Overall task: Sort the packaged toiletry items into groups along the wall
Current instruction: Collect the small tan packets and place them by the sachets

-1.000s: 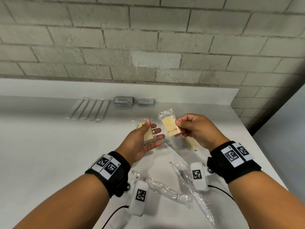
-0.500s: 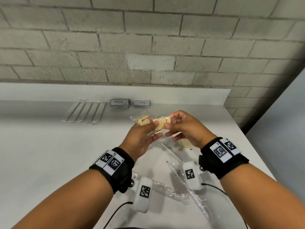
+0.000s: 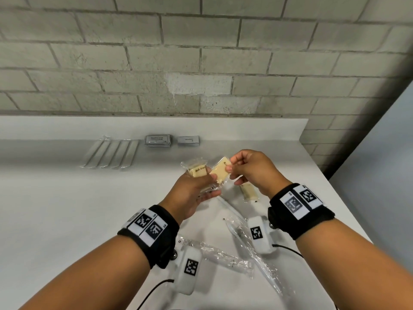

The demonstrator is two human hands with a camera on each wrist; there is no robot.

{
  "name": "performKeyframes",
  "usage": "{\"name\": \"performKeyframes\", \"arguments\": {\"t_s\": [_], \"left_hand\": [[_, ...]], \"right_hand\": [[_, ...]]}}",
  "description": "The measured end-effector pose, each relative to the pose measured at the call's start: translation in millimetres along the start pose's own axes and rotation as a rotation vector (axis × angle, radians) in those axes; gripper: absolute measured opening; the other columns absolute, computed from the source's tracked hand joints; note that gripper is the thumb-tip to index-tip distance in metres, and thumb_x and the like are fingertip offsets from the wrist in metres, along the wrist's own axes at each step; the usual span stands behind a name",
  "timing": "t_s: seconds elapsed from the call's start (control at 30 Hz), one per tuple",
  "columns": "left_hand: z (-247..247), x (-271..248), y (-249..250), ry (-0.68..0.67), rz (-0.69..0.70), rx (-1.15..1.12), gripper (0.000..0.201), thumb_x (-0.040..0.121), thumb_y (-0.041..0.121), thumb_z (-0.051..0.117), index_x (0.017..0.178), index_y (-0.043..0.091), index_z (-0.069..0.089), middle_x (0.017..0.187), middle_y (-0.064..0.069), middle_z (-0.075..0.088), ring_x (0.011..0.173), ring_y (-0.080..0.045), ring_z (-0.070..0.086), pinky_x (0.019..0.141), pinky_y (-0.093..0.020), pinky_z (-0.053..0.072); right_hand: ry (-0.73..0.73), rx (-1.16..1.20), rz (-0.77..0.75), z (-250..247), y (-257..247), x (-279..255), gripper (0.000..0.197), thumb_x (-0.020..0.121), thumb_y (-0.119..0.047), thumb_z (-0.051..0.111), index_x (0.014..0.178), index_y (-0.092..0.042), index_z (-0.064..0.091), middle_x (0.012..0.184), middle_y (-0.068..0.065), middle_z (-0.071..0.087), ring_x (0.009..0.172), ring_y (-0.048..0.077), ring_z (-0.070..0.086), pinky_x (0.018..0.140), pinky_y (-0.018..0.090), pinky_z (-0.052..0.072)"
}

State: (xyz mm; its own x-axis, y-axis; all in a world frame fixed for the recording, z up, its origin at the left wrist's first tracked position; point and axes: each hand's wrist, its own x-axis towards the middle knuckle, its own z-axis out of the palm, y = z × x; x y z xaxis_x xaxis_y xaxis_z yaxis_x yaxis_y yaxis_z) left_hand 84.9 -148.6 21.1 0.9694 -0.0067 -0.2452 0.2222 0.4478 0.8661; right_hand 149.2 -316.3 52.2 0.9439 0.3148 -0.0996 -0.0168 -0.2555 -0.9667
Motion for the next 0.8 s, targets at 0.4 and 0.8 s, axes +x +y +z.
{"name": "performKeyframes", "arguments": {"t_s": [0.4,0.8], "left_hand": [[1,-2,-3,0.055,-0.011,-0.075,0.015,0.086,0.000,0.063,0.088,0.014,0.059,0.083,-0.009,0.068,0.075,-0.023,0.070,0.062,-0.032,0.060],[-14,0,-8,0.000,-0.170,-0.090,0.028,0.095,0.005,0.049,0.123,0.005,0.054,0.118,-0.011,0.068,0.091,-0.028,0.071,0.069,-0.035,0.061]], "right_hand": [[-0.142,0.085,0.055,-8,-6,5,0.009,0.091,-0.001,0.059,0.084,-0.006,0.059,0.072,0.007,0.064,0.062,0.017,0.064,0.056,0.030,0.058],[-0.281,-0.945,0.180,-54,21,67,0.007,0.085,-0.013,0.070,0.089,-0.013,0.064,0.079,0.003,0.065,0.060,0.013,0.058,0.055,0.024,0.046]]}}
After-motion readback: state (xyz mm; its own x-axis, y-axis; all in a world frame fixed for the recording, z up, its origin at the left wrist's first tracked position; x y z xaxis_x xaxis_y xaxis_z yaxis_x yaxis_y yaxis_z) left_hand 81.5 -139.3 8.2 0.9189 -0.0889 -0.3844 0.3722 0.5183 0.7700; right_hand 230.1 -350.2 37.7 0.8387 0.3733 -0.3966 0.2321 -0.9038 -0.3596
